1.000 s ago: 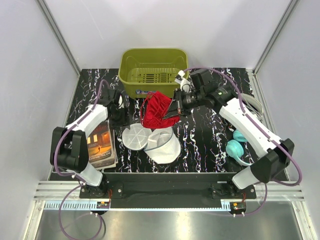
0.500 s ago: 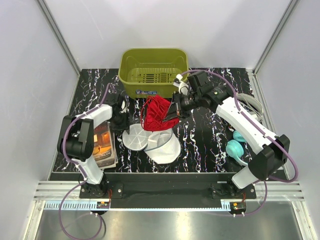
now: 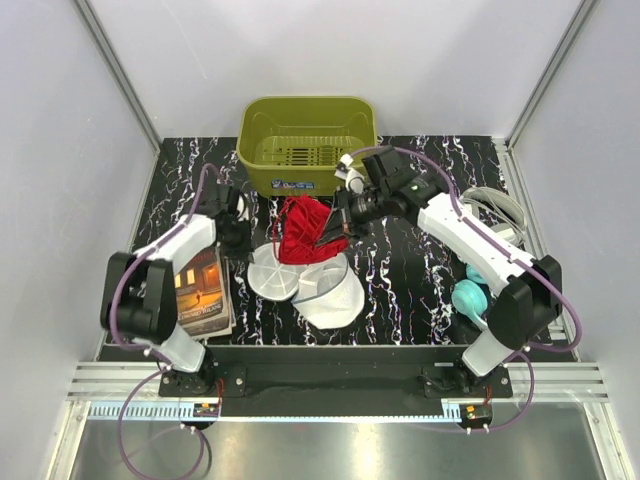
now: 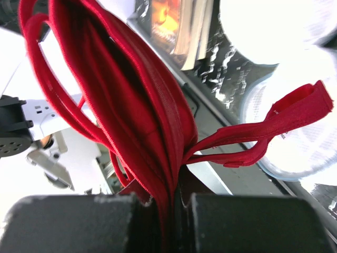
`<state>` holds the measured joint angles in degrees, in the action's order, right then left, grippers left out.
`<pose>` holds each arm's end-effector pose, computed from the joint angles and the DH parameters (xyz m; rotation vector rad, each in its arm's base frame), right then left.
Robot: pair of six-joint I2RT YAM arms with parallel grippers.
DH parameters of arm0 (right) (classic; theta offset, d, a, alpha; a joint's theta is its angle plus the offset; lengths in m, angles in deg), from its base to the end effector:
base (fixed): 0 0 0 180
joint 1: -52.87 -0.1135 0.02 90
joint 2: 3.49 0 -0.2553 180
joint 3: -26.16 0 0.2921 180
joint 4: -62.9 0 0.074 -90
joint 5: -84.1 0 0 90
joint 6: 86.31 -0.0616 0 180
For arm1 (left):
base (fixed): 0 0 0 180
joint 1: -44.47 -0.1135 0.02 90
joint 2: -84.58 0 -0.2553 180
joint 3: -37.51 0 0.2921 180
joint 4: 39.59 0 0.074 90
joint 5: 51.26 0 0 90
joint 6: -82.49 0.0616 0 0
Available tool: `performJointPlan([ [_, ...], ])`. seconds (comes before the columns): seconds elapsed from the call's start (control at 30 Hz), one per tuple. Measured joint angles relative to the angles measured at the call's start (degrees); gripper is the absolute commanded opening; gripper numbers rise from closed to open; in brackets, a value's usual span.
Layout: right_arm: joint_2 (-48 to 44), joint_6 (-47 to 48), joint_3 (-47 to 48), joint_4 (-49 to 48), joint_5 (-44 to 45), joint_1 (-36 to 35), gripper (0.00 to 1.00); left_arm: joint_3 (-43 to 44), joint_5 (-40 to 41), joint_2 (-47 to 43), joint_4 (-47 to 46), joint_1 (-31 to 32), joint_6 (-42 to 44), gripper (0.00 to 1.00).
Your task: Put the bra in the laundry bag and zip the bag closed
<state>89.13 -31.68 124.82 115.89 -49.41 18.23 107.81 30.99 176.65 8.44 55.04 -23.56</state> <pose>0.3076 0.2641 0.3125 -0.3900 2.5847 1.4283 0.3397 -0.0718 0.1336 -0.1006 2.8126 -0.3009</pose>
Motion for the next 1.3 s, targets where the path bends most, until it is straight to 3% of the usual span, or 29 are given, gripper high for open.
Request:
performJointPlan([
  [0.2,0.79,-1.22,-5.05,-4.28,-3.69,-2.01,0.0,0.0,-2.14,-9.53,1.18,0.0,-1.57,0.0],
  [0.43,4.28,-1.6,-13.07,-4.85,-2.8,-2.45,0.0,0.0,-4.42,-13.94,3.19,0.24,-3.28,0.0],
  [1.0,6.51,-8.22,-16.85,-0.68,5.16,-1.92,0.0,-1.4,-7.96,-28.83,7.37,1.4,-8.57,0.0],
  [1.3,6.49,-8.28,-18.01,2.23,9.44,-0.57,0.0,2.36,-9.66,-34.01,10.56,3.37,-11.06,0.0],
])
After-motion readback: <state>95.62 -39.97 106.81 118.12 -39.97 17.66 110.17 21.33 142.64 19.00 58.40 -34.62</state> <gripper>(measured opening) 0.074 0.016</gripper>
